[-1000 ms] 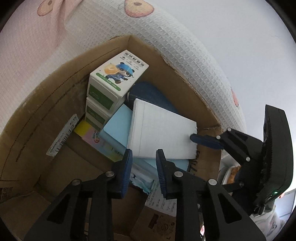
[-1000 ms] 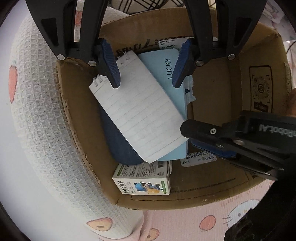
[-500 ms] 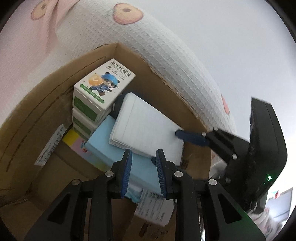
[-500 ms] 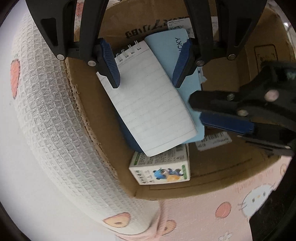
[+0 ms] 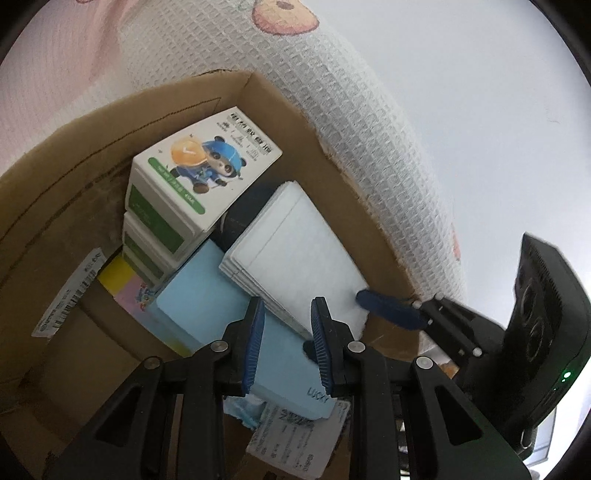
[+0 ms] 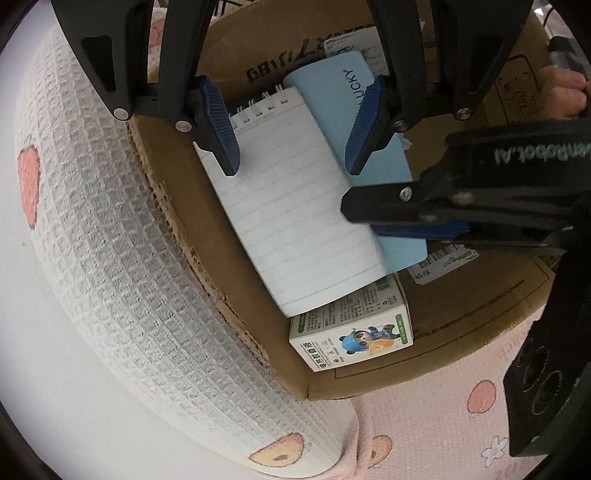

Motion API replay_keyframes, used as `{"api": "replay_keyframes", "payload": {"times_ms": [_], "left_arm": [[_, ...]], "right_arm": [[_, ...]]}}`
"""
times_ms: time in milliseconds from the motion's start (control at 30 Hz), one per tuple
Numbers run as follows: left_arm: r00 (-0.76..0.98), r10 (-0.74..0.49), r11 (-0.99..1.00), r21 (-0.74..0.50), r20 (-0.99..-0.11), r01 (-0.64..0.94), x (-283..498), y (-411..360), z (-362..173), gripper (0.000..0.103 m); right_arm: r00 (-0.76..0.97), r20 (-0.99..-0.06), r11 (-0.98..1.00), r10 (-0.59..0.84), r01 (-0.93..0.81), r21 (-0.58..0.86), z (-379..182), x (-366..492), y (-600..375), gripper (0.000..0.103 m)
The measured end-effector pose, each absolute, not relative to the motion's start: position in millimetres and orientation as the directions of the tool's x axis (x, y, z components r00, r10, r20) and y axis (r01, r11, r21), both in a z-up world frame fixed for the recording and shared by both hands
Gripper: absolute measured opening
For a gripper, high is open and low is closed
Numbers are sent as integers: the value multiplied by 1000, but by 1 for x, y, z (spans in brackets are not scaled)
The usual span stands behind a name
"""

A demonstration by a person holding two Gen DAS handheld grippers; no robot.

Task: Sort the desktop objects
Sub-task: 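Lower the notepad into the box beside the blue case and open the right gripper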

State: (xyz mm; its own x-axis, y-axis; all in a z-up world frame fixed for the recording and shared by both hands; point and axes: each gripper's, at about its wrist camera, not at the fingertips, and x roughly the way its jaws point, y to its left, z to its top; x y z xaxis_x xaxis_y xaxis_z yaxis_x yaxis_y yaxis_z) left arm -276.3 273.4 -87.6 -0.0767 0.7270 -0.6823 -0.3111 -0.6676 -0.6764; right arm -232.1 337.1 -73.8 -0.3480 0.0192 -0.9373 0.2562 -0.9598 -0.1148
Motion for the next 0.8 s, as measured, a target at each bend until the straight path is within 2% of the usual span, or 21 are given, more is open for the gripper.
{"api": "replay_keyframes", "payload": {"times_ms": [133, 333, 433, 600, 700, 800], "left_arm": [[-70, 757, -635, -707, -649, -313, -280, 274, -82, 29], [-107, 711, -681, -643, -695, -349, -276, 275, -71, 29], [-140, 692, -702, -615, -709, -359, -274, 270, -64, 29], [-166, 658, -737, -583, -734, -343, -274, 265, -58, 43], [-175, 654, -740, -573, -736, -352, -270, 263, -51, 48], [-263, 619, -777, -528, -740, -341, -261, 255, -39, 49]], "right_arm": [[-324, -946, -956, 7, 277, -102, -74, -231, 334, 58], [-384, -911, -911, 149, 305, -278, -75, -213, 338, 58], [-385, -911, -917, 147, 293, -272, -74, -214, 340, 58], [-398, -913, -929, 94, 296, -224, -61, -212, 337, 59], [-415, -907, -920, 67, 327, -217, -50, -207, 327, 59], [-427, -901, -907, 71, 349, -237, -45, -203, 316, 59]]}}
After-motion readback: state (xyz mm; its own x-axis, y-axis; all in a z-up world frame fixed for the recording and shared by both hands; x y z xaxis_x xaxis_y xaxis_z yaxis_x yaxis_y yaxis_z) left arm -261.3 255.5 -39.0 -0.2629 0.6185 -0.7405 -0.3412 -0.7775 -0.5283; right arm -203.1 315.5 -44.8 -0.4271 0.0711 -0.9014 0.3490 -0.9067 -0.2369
